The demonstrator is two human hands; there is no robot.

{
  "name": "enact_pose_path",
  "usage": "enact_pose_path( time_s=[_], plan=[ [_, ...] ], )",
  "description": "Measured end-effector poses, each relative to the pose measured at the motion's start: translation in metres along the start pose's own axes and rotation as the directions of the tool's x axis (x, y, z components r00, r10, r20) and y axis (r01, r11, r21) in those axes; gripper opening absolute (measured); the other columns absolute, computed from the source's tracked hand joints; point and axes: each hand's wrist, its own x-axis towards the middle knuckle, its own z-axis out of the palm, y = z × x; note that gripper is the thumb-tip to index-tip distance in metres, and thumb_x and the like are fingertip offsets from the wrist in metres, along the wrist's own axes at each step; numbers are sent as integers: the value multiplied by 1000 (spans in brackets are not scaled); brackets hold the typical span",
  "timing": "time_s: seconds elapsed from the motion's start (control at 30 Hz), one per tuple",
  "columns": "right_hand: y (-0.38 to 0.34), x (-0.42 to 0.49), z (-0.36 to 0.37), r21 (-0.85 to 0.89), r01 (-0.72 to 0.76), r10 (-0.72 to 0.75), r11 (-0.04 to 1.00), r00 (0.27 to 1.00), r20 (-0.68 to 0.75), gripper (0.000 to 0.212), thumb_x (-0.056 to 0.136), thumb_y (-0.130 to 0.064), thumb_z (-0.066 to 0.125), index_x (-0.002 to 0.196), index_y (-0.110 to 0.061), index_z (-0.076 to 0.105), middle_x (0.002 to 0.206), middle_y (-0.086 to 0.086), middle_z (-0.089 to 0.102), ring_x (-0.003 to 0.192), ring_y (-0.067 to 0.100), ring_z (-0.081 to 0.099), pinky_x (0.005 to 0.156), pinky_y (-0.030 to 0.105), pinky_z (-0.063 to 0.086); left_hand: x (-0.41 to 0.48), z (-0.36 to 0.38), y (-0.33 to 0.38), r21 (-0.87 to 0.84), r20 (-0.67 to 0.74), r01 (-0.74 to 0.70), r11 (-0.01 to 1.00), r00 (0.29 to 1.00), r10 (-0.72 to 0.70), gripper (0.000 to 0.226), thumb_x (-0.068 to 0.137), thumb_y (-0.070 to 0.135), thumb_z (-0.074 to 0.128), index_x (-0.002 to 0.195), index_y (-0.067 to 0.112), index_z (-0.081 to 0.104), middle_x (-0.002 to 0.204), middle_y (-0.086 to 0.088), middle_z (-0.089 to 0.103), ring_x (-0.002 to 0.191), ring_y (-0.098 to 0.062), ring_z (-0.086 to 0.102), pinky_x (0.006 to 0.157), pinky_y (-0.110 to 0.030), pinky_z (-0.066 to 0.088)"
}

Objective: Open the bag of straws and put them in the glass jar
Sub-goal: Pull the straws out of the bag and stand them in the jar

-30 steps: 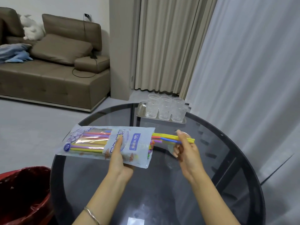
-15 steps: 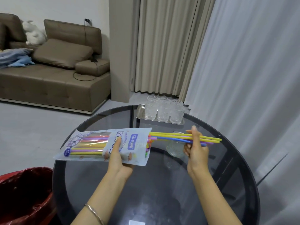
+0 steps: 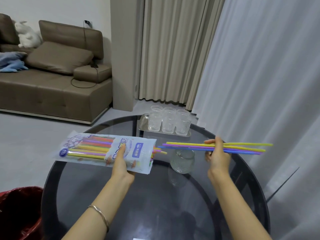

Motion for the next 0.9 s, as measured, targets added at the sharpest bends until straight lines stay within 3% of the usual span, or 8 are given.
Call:
enact_pose_path(
  time_s=[0.2,0.33,0.43,0.57,0.7,0.8,0.9],
  plan=[
    [-15,55,-4,-142,59,-71,988,994,-78,46,97,-33,41,58,-15,58,60,4,53,54,14,46,53,25,38,22,11,-2,70,5,-25,997,1000,25,30,84,32,67,110,22,58,97,1,70,81,-15,66,83,-41,53],
    [-9,89,2,-265,82,-93,961,995,-30,45,97,-30,40,58,-14,57,66,5,57,67,21,54,61,30,46,32,18,-8,68,11,-19,997,1000,19,24,84,31,67,104,23,60,88,3,73,65,-11,71,65,-35,58],
    [-3,108,4,-390,120,-105,913,993,61,46,96,-29,40,56,-12,56,62,6,54,63,19,51,58,29,43,37,20,-10,81,34,-22,996,999,19,30,84,30,67,112,22,59,98,1,71,80,-15,68,76,-40,56],
    [15,118,13,-566,127,43,815,960,277,48,96,-35,43,58,-13,62,53,2,42,50,15,36,50,25,31,41,20,-11,101,44,-28,994,999,24,36,84,30,66,118,20,58,106,-2,70,85,-17,67,83,-43,53],
    [32,120,21,-647,94,198,757,910,364,40,94,-36,49,69,-14,71,57,2,40,52,16,31,51,23,32,43,20,-17,122,53,-7,993,999,0,30,84,30,66,113,21,60,103,-1,71,76,-14,69,78,-42,55],
    [42,120,19,-638,79,228,766,895,384,30,92,-30,54,84,-10,75,68,0,49,61,14,39,56,24,36,43,21,-19,135,70,6,991,997,-15,25,85,29,65,108,22,61,101,-2,70,82,-17,67,80,-43,54],
    [54,121,17,-615,25,274,788,881,387,17,88,-24,60,92,-14,73,91,1,62,87,15,57,73,27,44,44,17,-20,137,57,17,990,998,-25,25,85,29,66,108,21,61,98,-2,72,84,-18,66,85,-45,52]
  ],
)
